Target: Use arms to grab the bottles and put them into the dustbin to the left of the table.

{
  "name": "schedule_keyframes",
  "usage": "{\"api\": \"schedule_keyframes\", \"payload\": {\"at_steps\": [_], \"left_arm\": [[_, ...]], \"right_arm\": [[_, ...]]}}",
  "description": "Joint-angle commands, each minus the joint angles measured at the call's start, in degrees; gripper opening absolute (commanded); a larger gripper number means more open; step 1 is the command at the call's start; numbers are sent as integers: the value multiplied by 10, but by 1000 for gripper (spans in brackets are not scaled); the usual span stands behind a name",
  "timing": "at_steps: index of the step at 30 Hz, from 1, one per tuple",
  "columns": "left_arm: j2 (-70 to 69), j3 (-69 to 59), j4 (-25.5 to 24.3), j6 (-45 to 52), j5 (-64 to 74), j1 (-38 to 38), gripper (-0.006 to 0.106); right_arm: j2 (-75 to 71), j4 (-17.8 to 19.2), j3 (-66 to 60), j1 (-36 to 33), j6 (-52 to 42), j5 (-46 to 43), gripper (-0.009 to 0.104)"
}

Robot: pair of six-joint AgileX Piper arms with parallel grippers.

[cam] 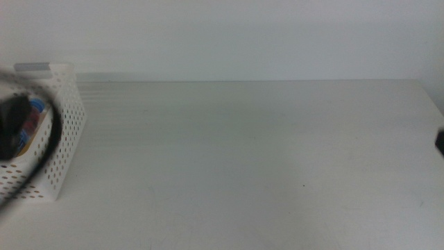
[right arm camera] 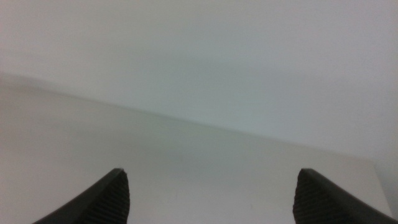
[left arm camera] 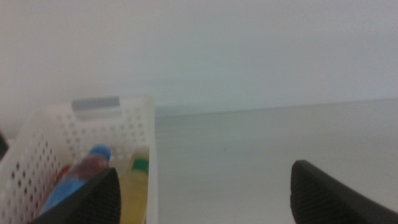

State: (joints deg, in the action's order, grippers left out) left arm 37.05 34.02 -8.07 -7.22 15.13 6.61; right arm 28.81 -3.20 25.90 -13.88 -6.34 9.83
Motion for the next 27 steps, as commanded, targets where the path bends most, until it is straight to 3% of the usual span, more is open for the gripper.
{"api": "schedule_keyframes", "payload": {"at_steps": [1,9,15,27], "left_arm": [[-56,-28,8,-8,-43,1,89],[-271,-196,9,-8,-43,0,89],[-382,-293,9,-8,-41,0,89],[-387,-361,10,-8,-39,0,89]], "right_arm": [[-41,8,-29,4,-8,-40,77],[-219,20,-163,4,-8,-35,77],[-294,54,-213,4,-8,-35,77],[-309,60,-271,4,-8,-31,77]]}}
